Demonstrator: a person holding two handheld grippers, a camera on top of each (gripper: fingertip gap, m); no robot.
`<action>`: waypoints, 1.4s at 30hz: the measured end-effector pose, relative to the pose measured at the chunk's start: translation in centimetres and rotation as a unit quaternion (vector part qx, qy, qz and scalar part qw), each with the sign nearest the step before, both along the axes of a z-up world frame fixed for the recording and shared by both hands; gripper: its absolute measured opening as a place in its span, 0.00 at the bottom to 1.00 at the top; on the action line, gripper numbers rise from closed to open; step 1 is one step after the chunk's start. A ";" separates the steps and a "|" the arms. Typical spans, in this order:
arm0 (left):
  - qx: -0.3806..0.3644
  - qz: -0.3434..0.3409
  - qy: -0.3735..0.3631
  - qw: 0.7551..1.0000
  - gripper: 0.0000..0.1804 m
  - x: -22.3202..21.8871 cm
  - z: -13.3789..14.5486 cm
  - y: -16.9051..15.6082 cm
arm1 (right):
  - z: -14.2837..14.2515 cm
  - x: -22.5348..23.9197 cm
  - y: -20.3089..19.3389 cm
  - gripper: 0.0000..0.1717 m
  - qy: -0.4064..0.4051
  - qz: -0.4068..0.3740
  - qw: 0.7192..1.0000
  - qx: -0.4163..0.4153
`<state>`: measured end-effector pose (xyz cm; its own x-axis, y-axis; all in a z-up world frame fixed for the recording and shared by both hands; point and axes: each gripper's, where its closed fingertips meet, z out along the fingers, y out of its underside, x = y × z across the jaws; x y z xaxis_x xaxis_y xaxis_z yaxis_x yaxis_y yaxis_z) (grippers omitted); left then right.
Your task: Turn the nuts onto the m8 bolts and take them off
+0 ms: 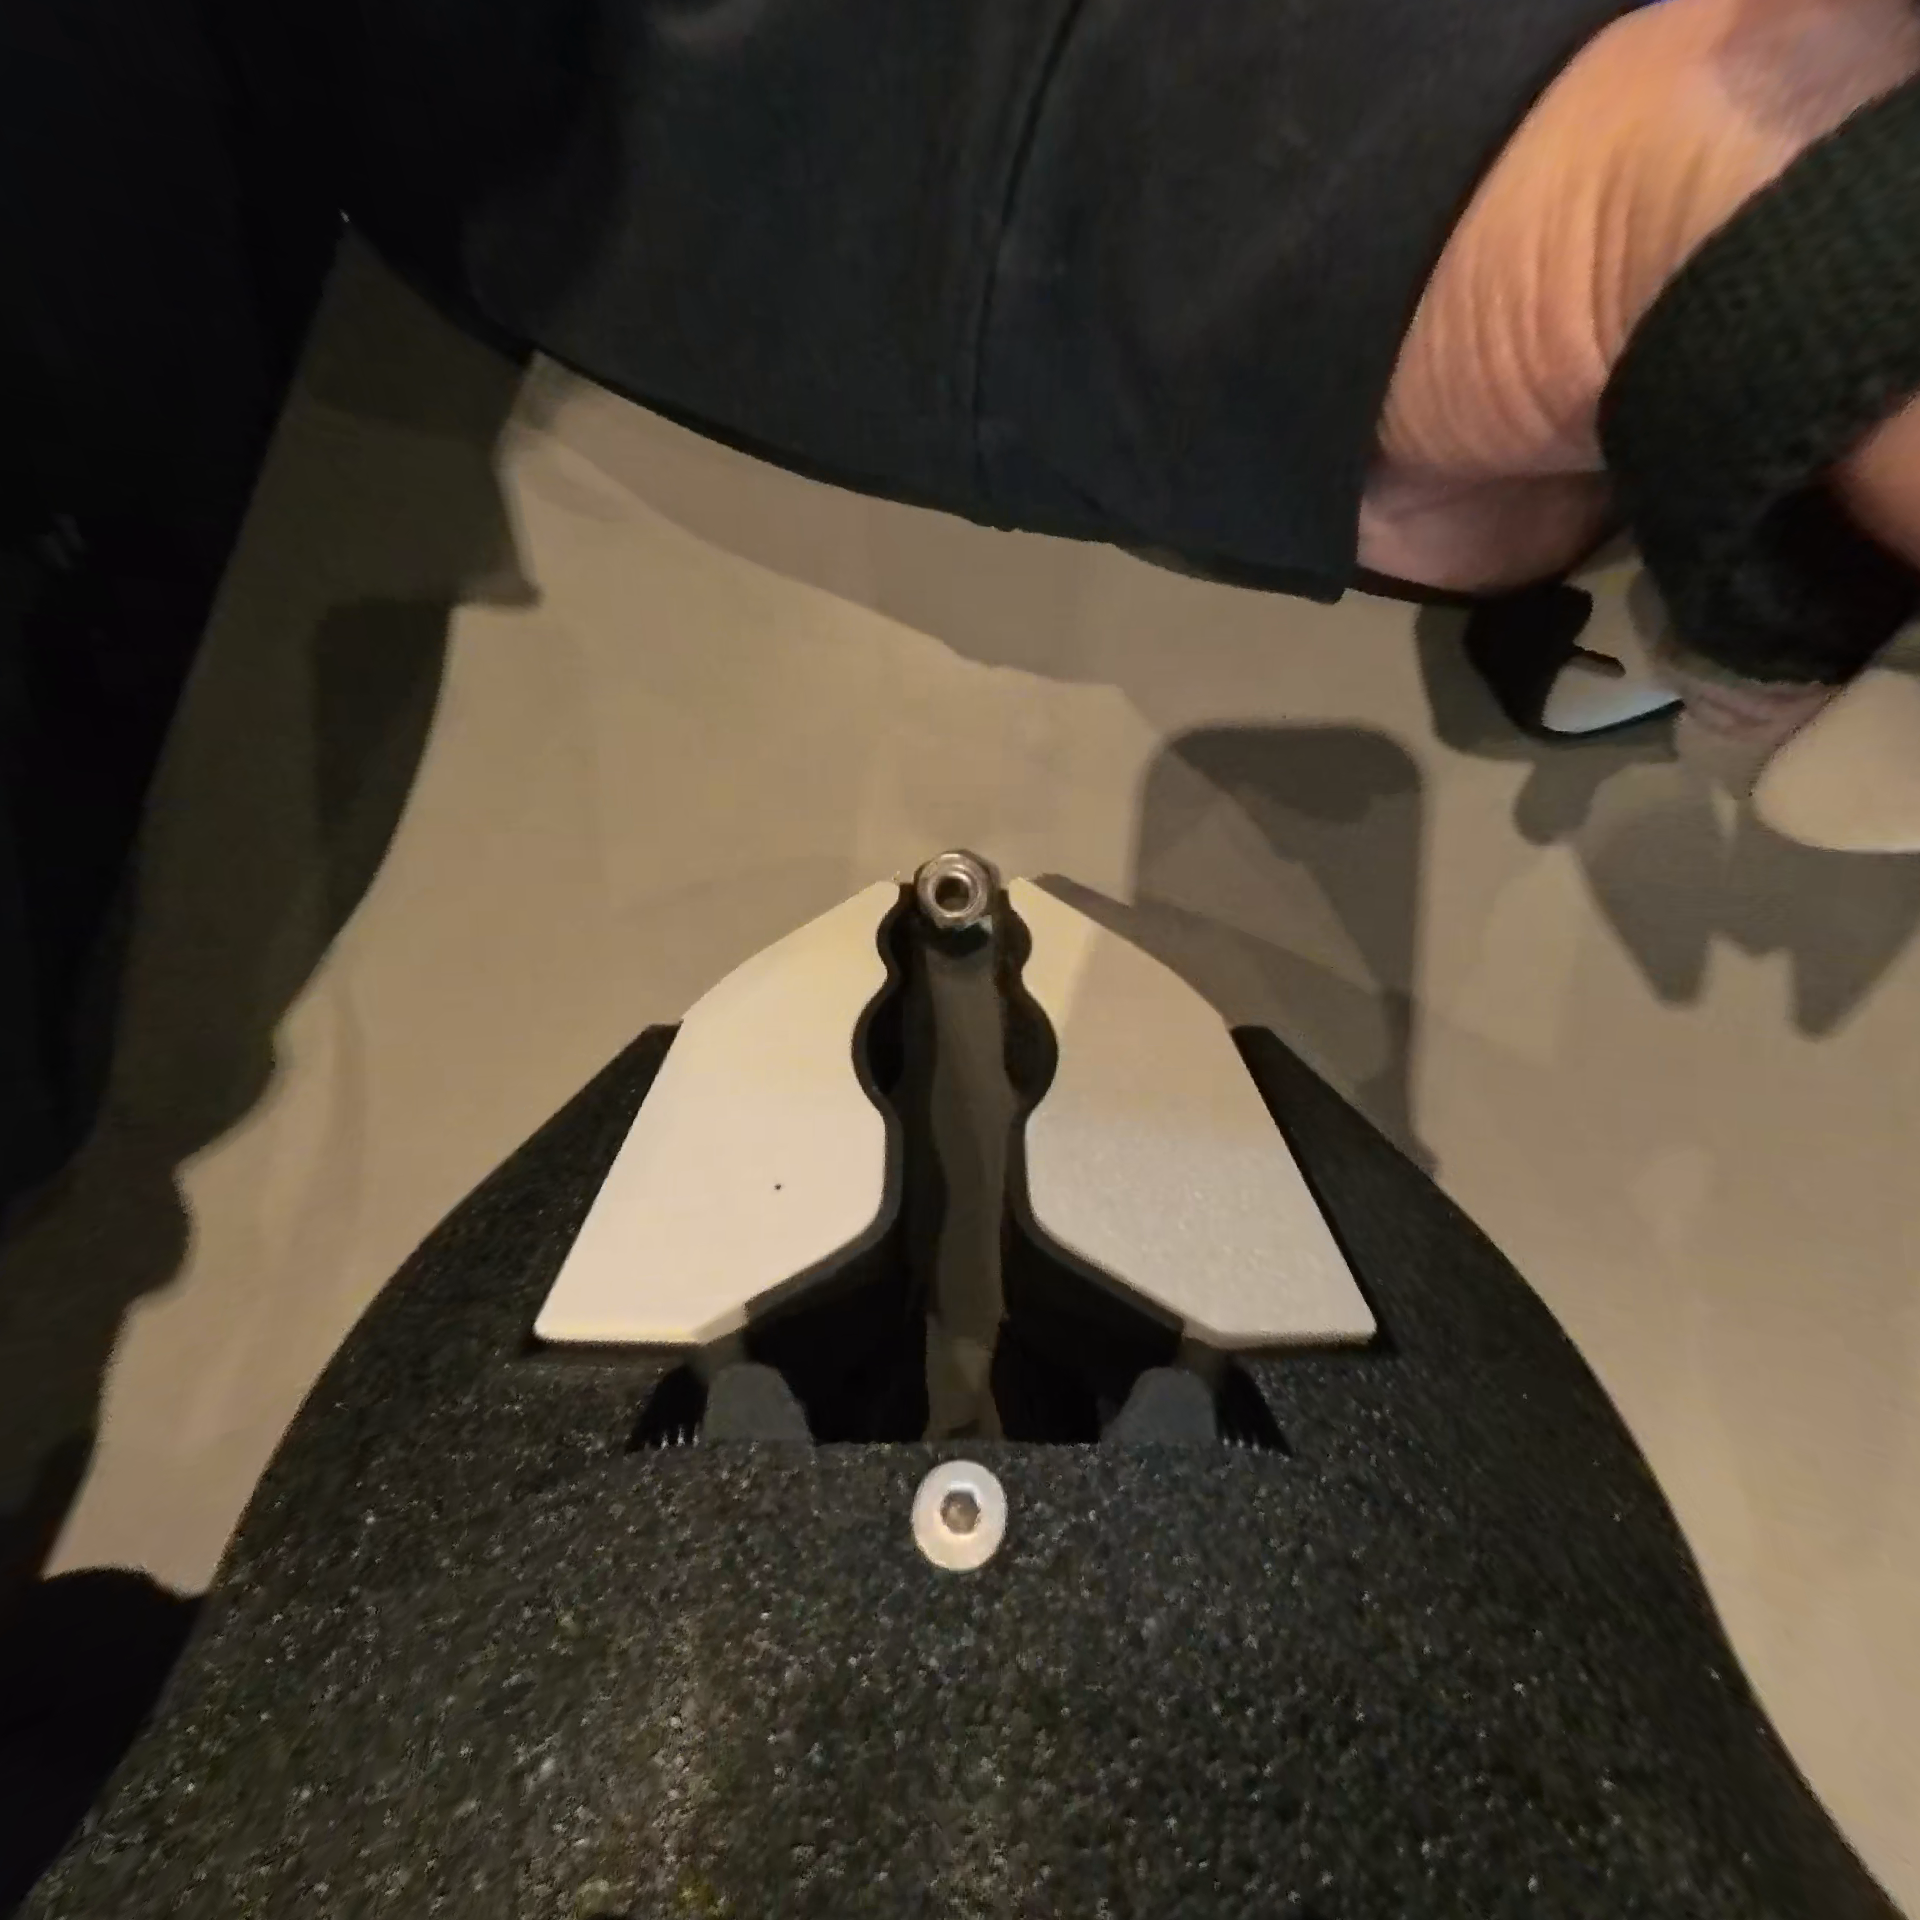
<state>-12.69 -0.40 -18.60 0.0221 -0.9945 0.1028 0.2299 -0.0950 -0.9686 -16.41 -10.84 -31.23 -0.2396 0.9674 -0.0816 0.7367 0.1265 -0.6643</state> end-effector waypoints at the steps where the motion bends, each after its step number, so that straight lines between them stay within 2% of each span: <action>1: 0.000 0.000 0.000 1.000 0.08 0.0 0.0 0.0 | 0.3 0.3 0.0 0.08 -0.007 0.001 1.000 0.004; 3: 0.001 0.001 0.001 1.000 0.08 0.0 0.0 0.0 | 2.3 0.8 0.1 0.08 -0.001 -0.004 1.000 0.004; 5: 0.005 -0.004 0.005 1.000 0.08 0.1 -0.1 -0.2 | 5.7 1.3 1.0 0.08 0.021 -0.026 0.999 0.017; 9: 0.018 -0.016 0.015 1.000 0.08 0.5 -0.3 -0.7 | 12.5 2.4 5.0 0.08 0.049 -0.116 0.991 0.046; 13: 0.029 -0.024 0.026 0.999 0.08 0.8 -0.6 -1.2 | 16.3 3.0 8.2 0.08 0.081 -0.189 0.978 0.041; 15: 0.030 -0.027 0.028 0.999 0.08 0.9 -0.7 -1.3 | 16.5 3.1 9.1 0.08 0.078 -0.209 0.974 0.045; 22: 0.034 -0.029 0.040 0.998 0.08 1.2 -0.9 -1.4 | 14.8 3.1 9.1 0.08 0.022 -0.200 0.977 0.076; 42: 0.054 -0.040 0.077 0.995 0.08 2.0 -1.8 -2.1 | 13.4 3.8 8.6 0.08 -0.019 -0.198 0.979 0.054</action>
<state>-10.65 -2.48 -20.40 -0.0508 -0.9987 -0.0035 0.0745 -0.0003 -0.9972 -12.61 -2.24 -17.81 0.1564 0.9874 0.0238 0.7663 -0.1061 -0.6336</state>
